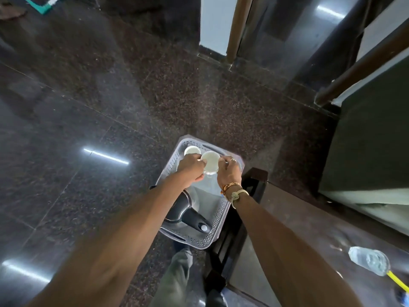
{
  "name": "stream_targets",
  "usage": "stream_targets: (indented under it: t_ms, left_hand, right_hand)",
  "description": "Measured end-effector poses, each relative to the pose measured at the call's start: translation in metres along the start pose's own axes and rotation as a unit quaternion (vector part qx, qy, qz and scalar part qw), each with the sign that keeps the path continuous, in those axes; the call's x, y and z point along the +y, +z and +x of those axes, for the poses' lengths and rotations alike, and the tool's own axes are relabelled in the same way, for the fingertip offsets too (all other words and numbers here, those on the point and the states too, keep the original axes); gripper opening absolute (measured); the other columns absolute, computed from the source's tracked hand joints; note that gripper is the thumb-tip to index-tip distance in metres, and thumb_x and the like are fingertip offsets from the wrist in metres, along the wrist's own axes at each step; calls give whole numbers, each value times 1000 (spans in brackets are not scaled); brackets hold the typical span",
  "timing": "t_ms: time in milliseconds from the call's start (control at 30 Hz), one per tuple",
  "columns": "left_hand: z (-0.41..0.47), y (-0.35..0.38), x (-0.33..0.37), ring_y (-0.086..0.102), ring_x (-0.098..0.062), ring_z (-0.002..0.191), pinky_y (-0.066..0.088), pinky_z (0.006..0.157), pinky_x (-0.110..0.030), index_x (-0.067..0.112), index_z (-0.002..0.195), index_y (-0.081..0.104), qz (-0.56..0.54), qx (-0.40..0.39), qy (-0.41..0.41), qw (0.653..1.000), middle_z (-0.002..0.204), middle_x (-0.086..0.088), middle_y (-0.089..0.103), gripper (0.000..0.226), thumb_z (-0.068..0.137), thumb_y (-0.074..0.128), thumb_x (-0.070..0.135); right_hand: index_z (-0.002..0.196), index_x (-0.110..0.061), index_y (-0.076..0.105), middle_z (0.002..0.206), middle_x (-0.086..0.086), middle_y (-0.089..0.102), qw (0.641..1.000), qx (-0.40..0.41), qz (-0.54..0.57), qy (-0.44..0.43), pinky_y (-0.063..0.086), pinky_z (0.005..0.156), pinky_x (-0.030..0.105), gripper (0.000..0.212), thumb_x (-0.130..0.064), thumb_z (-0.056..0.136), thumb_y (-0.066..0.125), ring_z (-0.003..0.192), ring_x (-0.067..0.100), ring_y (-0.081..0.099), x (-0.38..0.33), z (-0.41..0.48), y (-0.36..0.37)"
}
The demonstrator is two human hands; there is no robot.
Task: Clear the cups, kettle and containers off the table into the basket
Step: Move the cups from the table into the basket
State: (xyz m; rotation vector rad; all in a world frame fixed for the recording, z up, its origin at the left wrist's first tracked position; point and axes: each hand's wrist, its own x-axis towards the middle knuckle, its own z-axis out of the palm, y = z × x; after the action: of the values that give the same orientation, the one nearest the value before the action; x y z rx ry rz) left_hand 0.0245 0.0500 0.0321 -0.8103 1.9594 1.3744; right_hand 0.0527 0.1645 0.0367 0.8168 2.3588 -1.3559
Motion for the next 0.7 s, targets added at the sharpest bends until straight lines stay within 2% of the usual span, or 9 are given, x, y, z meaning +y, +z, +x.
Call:
stream_targets:
  t_ms: [67,167,300,433,567,700]
  left_hand:
    - [20,8,-11,66,-26,93,61,79,-39,20,126,62,27,20,-11,999,113,-10,61,34,93,63,24]
    - [45,20,-26,70,-31,92,60,81,-41,21,120,64,81,31,-16,996,111,-11,69,34,88,66,32]
    - [61,29,-29,71,-29,87,61,78,-40,14,111,68,145,31,10,989,101,-11,73,27,91,61,31]
    - [70,35,-25,67,-30,95,57,78,-35,11,114,65,166,35,11,985,106,-12,70,29,91,61,29]
    - [80,39,-24,68,-30,93,55,74,-34,9,112,63,168,33,16,985,105,-13,71,32,90,60,32]
    - [84,46,-29,67,-30,95,52,70,-32,5,115,62,201,19,20,979,108,-14,70,36,91,61,31]
  right_hand:
    - [112,-7,67,108,20,69,1000,-5,-11,23,51,87,42,30,-24,102,44,101,38,63,16,17,15]
    - [113,-7,67,106,19,70,999,-9,-19,44,52,85,43,31,-25,102,44,99,37,64,34,36,27]
    - [116,-6,66,106,18,69,998,-13,-37,48,49,77,34,32,-24,103,42,97,34,65,43,54,31]
    - [115,-7,67,105,20,70,998,-11,-38,43,55,81,44,32,-23,102,43,95,38,66,43,69,34]
    - [115,-8,68,106,17,71,998,-3,-38,43,47,77,31,30,-21,102,44,98,35,65,45,79,38]
    - [115,-9,70,110,19,71,998,19,-56,28,48,82,35,28,-16,101,46,103,36,64,53,83,46]
